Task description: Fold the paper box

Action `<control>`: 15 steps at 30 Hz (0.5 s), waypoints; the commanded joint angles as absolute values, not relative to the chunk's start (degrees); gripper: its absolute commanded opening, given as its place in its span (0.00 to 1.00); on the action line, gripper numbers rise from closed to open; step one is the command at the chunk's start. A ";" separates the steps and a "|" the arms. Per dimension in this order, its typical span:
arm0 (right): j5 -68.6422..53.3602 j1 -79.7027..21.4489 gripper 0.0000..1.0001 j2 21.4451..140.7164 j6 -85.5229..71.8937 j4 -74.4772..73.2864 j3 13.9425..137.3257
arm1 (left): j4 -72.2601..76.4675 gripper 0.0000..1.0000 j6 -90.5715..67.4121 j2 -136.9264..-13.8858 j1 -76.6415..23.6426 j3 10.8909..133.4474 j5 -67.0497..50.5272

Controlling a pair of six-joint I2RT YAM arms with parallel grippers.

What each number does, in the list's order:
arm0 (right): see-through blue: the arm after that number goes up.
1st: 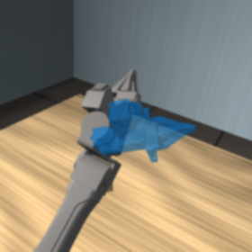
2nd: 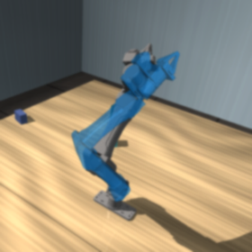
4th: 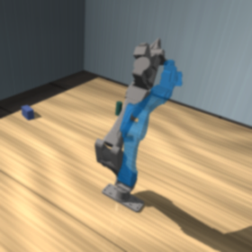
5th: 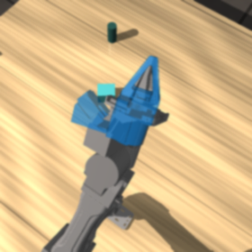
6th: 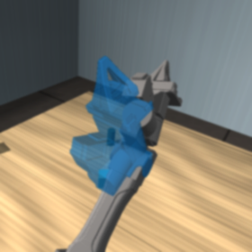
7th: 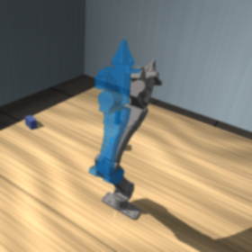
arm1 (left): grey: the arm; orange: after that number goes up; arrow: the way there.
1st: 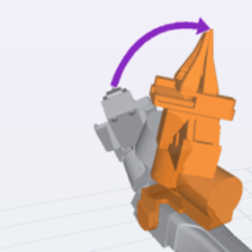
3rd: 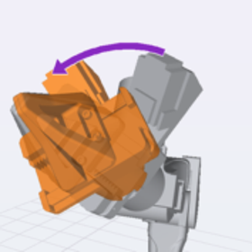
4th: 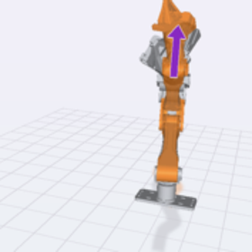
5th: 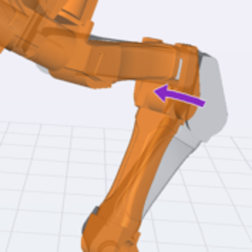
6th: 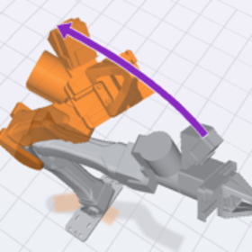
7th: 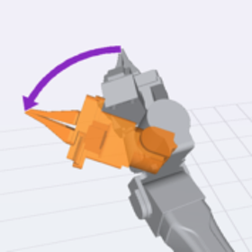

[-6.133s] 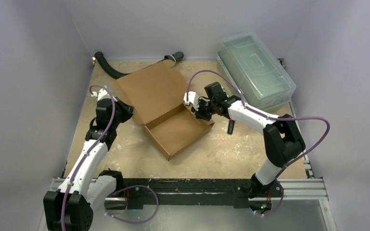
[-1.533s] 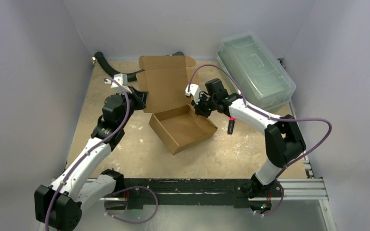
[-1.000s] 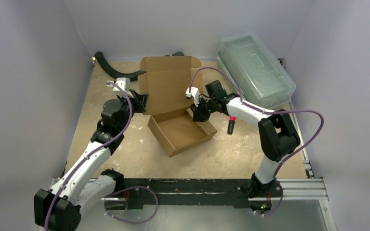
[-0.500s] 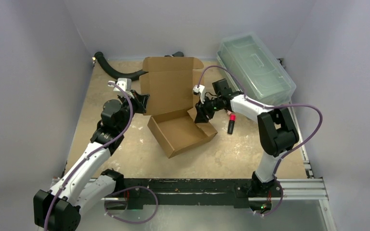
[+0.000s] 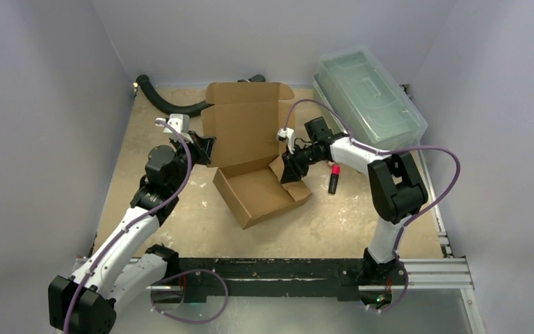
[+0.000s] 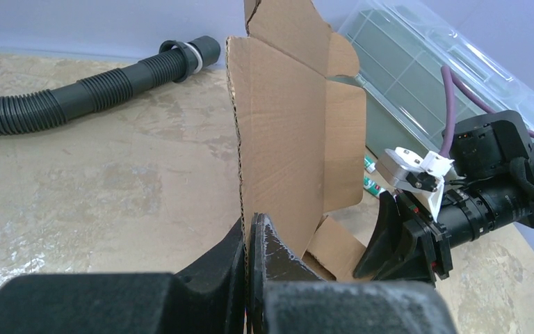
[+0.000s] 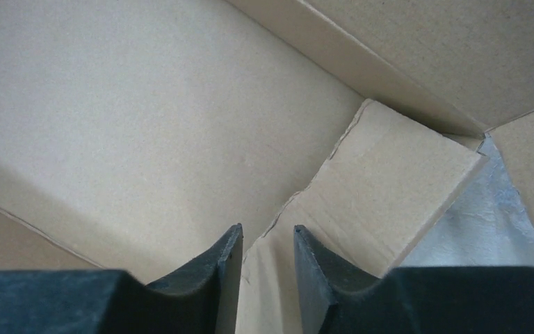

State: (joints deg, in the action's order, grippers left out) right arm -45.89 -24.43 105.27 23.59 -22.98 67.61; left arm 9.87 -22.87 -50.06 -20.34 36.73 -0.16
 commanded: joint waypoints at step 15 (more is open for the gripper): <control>-32.11 -23.97 0.00 101.38 23.74 -21.01 69.09 | 14.85 0.00 -21.09 -48.26 -20.79 36.27 -1.52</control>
